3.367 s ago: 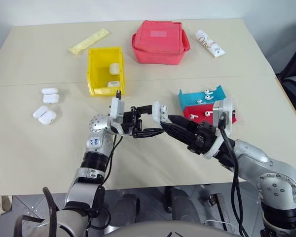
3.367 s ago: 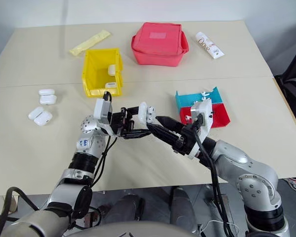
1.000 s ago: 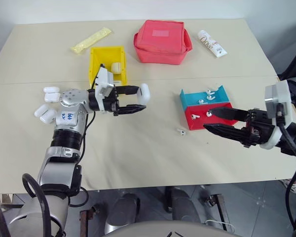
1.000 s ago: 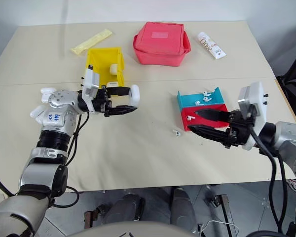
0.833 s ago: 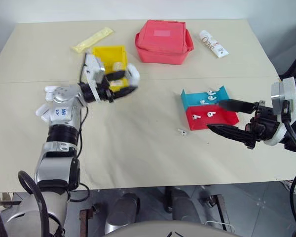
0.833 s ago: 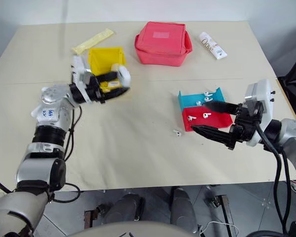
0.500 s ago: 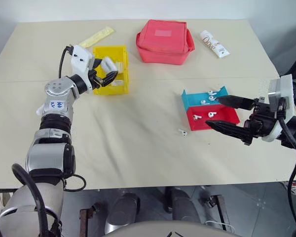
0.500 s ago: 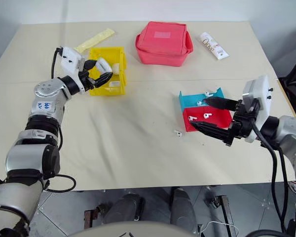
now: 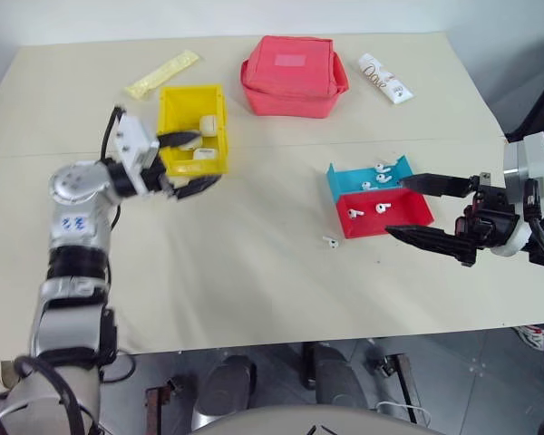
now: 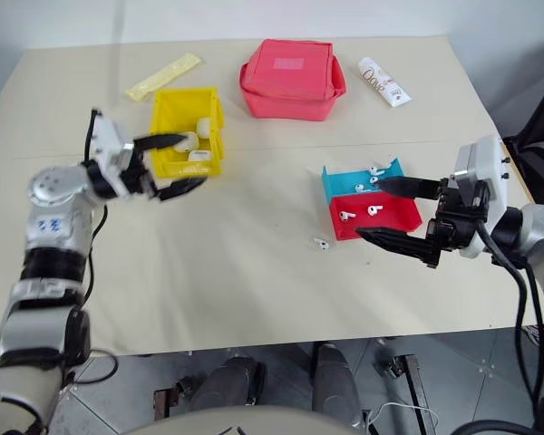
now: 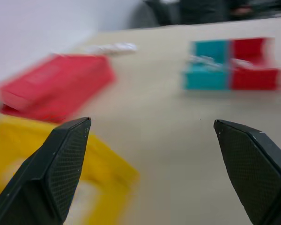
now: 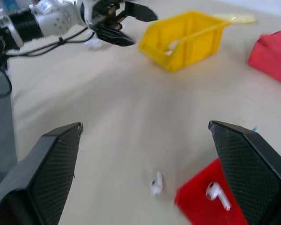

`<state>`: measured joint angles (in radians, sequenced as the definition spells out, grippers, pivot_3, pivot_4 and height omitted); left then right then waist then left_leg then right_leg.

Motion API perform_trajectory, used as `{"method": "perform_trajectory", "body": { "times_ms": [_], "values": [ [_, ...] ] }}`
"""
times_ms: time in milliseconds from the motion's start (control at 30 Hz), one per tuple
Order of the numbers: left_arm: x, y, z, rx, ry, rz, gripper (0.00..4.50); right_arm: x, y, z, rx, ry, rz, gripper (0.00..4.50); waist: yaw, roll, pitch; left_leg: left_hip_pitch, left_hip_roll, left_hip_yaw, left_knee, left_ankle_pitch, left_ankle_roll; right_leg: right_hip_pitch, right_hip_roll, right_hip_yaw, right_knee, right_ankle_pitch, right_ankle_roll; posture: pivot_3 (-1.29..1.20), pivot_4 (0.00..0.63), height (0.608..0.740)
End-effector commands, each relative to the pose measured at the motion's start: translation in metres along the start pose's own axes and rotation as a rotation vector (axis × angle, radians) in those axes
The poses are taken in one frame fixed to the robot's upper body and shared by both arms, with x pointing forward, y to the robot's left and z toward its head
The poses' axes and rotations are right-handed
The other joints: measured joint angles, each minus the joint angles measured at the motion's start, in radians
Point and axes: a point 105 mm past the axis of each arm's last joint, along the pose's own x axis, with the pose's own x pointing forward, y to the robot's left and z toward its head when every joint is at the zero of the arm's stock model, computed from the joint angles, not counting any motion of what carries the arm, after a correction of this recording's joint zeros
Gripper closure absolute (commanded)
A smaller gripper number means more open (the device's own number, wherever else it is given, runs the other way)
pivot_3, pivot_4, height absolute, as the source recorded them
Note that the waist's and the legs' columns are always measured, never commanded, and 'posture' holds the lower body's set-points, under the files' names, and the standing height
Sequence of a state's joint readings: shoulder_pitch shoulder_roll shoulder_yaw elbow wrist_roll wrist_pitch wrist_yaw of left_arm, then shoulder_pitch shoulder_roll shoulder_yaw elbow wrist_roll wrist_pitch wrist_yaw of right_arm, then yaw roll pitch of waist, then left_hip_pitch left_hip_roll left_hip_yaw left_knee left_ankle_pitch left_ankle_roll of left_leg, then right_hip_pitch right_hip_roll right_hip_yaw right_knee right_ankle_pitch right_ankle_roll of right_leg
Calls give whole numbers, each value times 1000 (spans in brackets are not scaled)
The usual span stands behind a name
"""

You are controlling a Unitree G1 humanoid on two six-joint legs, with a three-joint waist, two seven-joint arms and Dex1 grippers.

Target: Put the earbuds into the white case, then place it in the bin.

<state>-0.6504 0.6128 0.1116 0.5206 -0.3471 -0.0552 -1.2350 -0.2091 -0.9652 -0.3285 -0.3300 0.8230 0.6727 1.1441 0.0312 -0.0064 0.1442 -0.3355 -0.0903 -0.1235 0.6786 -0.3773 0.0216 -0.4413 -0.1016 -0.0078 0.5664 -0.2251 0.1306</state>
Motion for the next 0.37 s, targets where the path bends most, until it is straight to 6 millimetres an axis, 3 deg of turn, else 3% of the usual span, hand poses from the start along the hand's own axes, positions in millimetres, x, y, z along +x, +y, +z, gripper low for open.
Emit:
{"method": "perform_trajectory", "body": {
  "times_ms": [33, 200, 367],
  "values": [
    [-14, -12, 19, 21, -57, -63, 36, -12, -4, -8, -34, 57, 30, 0, 5, 0, 0, 0, 0, -1, 0, 0, 0, 1, 0, 0, 0, 0, 0, 0, 150, 740],
    [-43, -26, 5, -57, -31, -31, 36, -38, -20, -37, 15, 157, -19, 0, 9, 1, 0, 1, -1, 0, 1, 0, 0, 1, -1, 0, 0, 0, 0, 0, 150, 740],
    [-46, -36, -1, -84, -39, -37, 36, -52, -31, -51, 28, 191, -48, 0, 13, 3, 1, 1, -1, 0, 1, 0, 0, 1, 0, 0, 0, 0, 0, 0, 150, 740]
  ]
}}
